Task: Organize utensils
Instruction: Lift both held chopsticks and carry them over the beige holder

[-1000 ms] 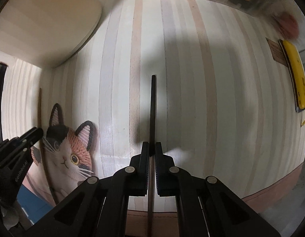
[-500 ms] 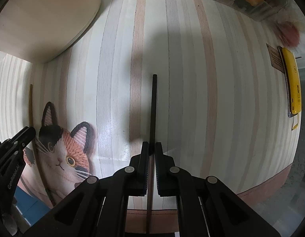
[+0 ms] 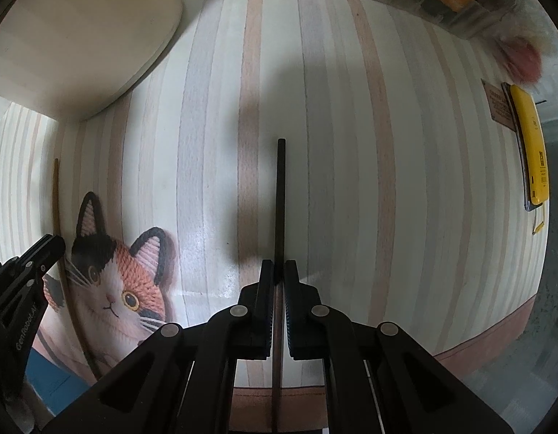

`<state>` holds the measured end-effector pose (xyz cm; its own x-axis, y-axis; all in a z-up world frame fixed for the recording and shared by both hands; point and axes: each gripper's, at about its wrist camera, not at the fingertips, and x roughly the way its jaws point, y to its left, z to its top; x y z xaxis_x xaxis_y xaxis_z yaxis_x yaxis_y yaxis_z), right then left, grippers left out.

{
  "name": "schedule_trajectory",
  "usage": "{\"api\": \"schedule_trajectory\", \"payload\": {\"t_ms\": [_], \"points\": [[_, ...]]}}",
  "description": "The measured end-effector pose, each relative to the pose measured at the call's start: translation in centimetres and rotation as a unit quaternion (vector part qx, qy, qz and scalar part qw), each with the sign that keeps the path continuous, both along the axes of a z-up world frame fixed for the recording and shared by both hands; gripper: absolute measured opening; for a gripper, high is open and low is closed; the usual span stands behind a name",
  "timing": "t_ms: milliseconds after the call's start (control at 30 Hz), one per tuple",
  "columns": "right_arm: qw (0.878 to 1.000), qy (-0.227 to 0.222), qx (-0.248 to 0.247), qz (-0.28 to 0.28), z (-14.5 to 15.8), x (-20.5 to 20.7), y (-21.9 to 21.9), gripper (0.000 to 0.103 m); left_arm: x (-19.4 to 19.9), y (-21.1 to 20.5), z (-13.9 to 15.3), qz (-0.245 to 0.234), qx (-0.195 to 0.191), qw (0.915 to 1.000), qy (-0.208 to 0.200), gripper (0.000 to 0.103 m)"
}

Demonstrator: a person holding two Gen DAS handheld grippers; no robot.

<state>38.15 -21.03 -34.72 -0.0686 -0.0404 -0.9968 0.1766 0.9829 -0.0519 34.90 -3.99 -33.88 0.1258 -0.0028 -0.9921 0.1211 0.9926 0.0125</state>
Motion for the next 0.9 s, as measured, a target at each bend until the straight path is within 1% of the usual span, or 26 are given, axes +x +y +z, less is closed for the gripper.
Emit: {"api": "schedule_trajectory", "payload": {"t_ms": [100, 167, 400, 533, 600, 733, 900], "points": [[1.000, -0.020, 0.013, -0.014, 0.6, -1.0, -0.6, 0.006, -0.7, -0.1, 1.1, 0.001, -0.001, 0.9999, -0.017, 0.004], [0.999, -0.042, 0.019, -0.020, 1.6, -1.4, -0.7, 0.006, -1.2, 0.1, 2.3, 0.007, -0.008, 0.9994, -0.032, 0.004], [0.991, -0.134, 0.021, -0.011, 7.2, -2.5, -0.4, 0.005, -2.4, 0.3, 7.3, 0.009, -0.032, 0.9954, -0.089, 0.004], [0.983, -0.185, 0.018, 0.000, 10.1, -3.1, 0.4, 0.005, -3.2, 0.6, 10.0, 0.019, -0.044, 0.9915, -0.121, 0.004], [0.978, -0.207, 0.018, 0.001, 11.9, -3.1, 0.0, 0.005, -3.6, 0.9, 11.3, 0.027, -0.051, 0.9889, -0.137, 0.004], [0.972, -0.234, 0.023, 0.002, 13.5, -3.1, -0.1, 0.005, -3.6, 1.4, 13.4, 0.031, -0.041, 0.9837, -0.172, 0.004], [0.965, -0.261, 0.030, 0.009, 15.2, -2.4, 0.7, 0.005, -3.5, 1.9, 15.1, 0.037, -0.042, 0.9801, -0.190, 0.004]]}}
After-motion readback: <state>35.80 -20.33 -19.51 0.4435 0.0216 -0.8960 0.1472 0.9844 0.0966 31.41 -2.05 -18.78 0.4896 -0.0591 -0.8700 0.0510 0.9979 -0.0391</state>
